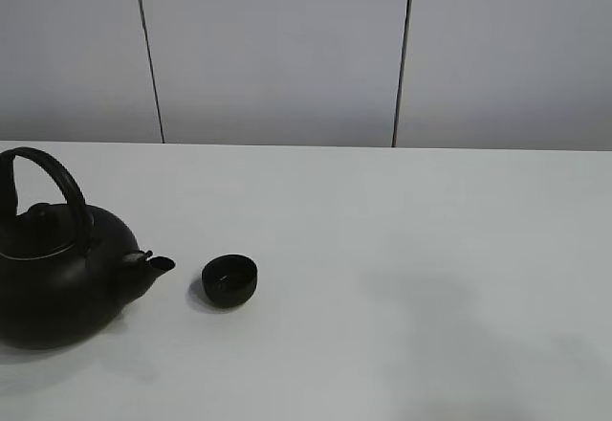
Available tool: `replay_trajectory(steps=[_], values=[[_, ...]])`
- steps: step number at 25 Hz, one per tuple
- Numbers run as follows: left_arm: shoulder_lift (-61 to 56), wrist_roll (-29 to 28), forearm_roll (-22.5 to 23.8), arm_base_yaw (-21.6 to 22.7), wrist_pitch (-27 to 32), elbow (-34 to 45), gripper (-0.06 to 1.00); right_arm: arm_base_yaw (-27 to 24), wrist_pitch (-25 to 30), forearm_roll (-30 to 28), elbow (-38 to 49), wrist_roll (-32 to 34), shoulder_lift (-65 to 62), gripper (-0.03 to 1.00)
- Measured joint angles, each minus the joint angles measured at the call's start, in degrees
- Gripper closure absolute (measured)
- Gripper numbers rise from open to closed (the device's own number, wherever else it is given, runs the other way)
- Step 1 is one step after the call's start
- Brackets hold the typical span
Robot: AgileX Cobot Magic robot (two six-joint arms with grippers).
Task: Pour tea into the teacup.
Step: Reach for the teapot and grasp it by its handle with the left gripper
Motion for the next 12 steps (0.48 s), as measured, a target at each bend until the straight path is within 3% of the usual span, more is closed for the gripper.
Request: replay_trajectory(steps=[7, 10, 12], values=[[-1.97, -3.38, 0.99, 0.0, -16.82, 24.74, 0.34, 0.0, 0.0, 0.0, 0.0, 0.0, 0.0, 0.42], [-1.7, -12.54, 6.35, 0.0, -25.51, 29.87, 0.39, 0.0, 0.0, 0.0, 0.0, 0.0, 0.0, 0.42], [-1.24, -19.47, 12.51, 0.07, -28.63, 30.67, 0.43, 0.0, 0.0, 0.0, 0.0, 0.0, 0.0, 0.42]])
